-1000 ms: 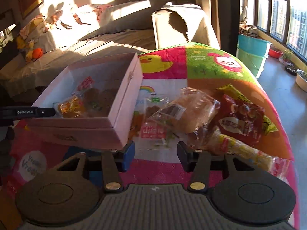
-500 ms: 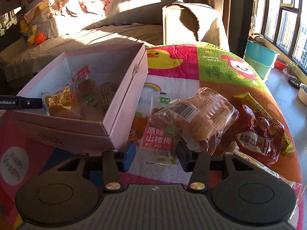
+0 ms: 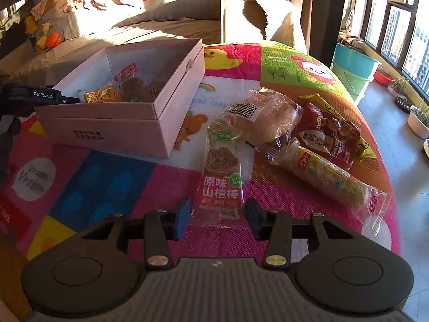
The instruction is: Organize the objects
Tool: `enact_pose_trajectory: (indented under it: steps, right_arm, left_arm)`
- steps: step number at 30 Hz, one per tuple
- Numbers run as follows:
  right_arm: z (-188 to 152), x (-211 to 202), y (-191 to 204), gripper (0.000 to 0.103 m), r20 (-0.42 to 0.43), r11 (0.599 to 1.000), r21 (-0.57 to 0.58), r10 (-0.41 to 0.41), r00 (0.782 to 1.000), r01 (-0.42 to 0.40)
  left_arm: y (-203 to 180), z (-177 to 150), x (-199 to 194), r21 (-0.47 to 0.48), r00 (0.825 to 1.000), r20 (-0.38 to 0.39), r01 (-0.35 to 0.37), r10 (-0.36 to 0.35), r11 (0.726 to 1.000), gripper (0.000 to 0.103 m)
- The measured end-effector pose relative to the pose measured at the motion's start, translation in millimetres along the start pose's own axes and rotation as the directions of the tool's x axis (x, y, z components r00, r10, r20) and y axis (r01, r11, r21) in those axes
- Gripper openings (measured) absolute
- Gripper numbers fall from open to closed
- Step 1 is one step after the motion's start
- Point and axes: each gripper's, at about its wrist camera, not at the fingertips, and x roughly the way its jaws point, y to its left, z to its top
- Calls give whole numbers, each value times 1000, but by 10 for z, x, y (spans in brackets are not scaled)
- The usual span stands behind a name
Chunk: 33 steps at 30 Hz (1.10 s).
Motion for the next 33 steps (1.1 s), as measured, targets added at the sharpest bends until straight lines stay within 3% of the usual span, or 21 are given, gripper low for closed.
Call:
enact_pose_trajectory:
  steps: [11, 13, 15, 20, 23, 27, 28, 29, 33]
  right_arm:
    - [278, 309, 10, 50, 43, 998, 35, -57, 997, 56]
    - [284, 315, 26, 45, 40, 999, 22, -45, 998, 45]
    - [270, 285, 28, 38, 29, 999, 14, -31, 999, 31]
    - [178, 59, -11, 35, -34, 1000, -7, 7, 999, -7]
    - [170, -205, -33, 34, -30, 1000, 1, 25, 999, -25]
    - [325, -648, -26, 30, 67, 999, 11, 53, 996, -53]
    - [402, -772, -4, 15, 108, 998, 8, 58, 992, -59]
    - [470, -865, 12, 11, 139, 998, 7, 68, 988, -70]
    - [733, -1160, 153, 10, 259, 993, -71, 105, 960, -90]
  left_arm:
    - [-11, -6, -1, 2, 1000, -1, 3, -3, 1000, 16]
    - [-11, -5, -1, 3, 1000, 0, 3, -3, 1000, 16]
    - [-11, -6, -1, 3, 1000, -1, 3, -3, 1000, 16]
    - [-11, -7, -1, 3, 1000, 0, 3, -3, 1000, 16]
    - [-11, -7, -1, 3, 1000, 0, 3, -3, 1000, 16]
    - [-14, -12, -12, 1, 1000, 0, 6, -6, 1000, 16]
    - [-13, -12, -16, 0, 1000, 0, 7, -7, 1000, 17]
    - [-13, -12, -20, -1, 1000, 0, 8, -8, 1000, 17]
    - [-9, -13, -22, -2, 1000, 0, 10, -10, 1000, 17]
